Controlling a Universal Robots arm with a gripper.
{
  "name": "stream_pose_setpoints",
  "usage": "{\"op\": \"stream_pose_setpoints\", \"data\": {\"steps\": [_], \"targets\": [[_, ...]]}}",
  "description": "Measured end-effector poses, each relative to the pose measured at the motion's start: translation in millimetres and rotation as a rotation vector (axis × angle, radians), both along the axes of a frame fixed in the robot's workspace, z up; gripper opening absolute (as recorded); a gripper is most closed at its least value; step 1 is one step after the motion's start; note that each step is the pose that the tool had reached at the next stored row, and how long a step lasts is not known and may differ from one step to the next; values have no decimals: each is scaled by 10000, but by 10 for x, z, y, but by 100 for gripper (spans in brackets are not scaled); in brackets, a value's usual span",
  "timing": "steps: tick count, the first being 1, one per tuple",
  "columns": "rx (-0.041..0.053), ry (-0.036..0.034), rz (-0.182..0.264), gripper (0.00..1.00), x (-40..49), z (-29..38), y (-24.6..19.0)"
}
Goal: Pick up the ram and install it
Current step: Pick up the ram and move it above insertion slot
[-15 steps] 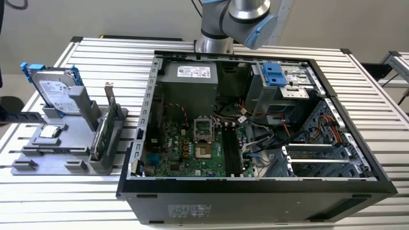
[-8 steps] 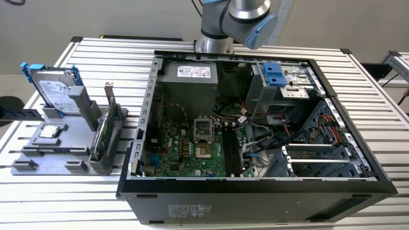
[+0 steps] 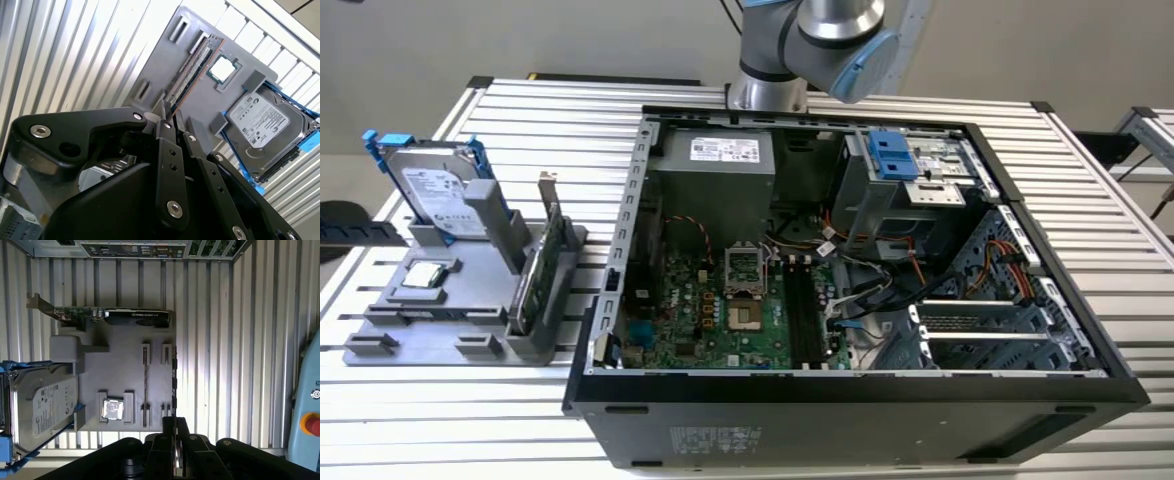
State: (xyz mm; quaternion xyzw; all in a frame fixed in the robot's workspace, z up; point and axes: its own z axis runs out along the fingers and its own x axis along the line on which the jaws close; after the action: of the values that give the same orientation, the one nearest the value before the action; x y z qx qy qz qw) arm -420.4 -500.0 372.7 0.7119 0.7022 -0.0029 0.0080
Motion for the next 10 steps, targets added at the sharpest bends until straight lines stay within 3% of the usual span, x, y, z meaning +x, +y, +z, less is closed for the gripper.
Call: {"op": "stream_pose_setpoints", "data": {"steps": [10], "targets": [[0, 0, 1, 0, 0, 83, 0]]}}
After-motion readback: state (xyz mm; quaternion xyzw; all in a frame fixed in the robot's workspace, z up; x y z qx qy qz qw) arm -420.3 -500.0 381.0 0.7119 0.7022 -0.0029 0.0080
